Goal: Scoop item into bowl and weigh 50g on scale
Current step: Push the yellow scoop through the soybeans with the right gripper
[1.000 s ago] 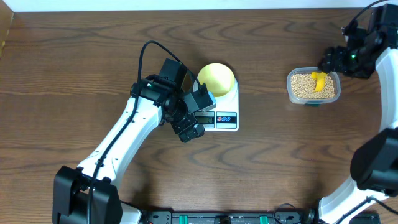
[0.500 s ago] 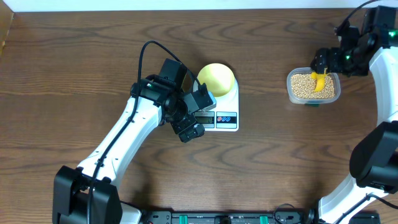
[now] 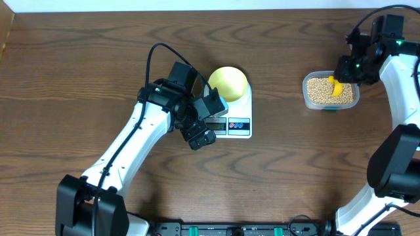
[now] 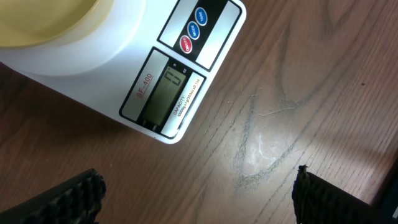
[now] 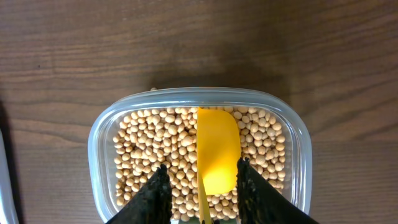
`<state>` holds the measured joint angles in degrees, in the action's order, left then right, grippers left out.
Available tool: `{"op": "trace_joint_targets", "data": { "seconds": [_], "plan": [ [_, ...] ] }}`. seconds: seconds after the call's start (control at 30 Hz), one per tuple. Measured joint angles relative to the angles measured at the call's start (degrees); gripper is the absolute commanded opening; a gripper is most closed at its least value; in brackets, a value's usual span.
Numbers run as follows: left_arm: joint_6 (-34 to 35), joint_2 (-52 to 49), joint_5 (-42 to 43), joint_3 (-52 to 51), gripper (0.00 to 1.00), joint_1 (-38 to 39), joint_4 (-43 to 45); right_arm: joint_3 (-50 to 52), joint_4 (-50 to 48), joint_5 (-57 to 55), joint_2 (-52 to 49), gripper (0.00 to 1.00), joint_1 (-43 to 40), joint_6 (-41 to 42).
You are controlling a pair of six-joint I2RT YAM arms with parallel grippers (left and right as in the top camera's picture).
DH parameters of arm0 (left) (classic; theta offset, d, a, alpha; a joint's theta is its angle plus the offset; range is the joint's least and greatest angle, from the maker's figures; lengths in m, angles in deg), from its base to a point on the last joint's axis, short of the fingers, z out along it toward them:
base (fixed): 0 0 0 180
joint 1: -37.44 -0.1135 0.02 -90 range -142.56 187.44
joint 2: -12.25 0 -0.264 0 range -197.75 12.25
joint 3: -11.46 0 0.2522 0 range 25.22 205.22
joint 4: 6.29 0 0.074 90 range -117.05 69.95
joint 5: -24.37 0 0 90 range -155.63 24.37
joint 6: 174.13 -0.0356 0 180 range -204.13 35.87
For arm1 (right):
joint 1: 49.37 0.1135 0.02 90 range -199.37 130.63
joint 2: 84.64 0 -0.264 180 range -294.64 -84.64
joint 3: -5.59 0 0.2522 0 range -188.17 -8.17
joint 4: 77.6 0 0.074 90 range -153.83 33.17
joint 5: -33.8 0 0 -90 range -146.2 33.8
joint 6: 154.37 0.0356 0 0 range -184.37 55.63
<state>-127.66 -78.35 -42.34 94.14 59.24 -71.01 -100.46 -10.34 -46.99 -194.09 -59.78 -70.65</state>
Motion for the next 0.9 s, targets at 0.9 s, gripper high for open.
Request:
{"op": "trace_joint_targets", "data": {
  "seconds": [0.9],
  "plan": [
    [0.0,0.0,0.0,0.0,0.98,0.0,0.0,0.0,2.4,1.9,0.0,0.01,-1.1,0.0]
  ]
}}
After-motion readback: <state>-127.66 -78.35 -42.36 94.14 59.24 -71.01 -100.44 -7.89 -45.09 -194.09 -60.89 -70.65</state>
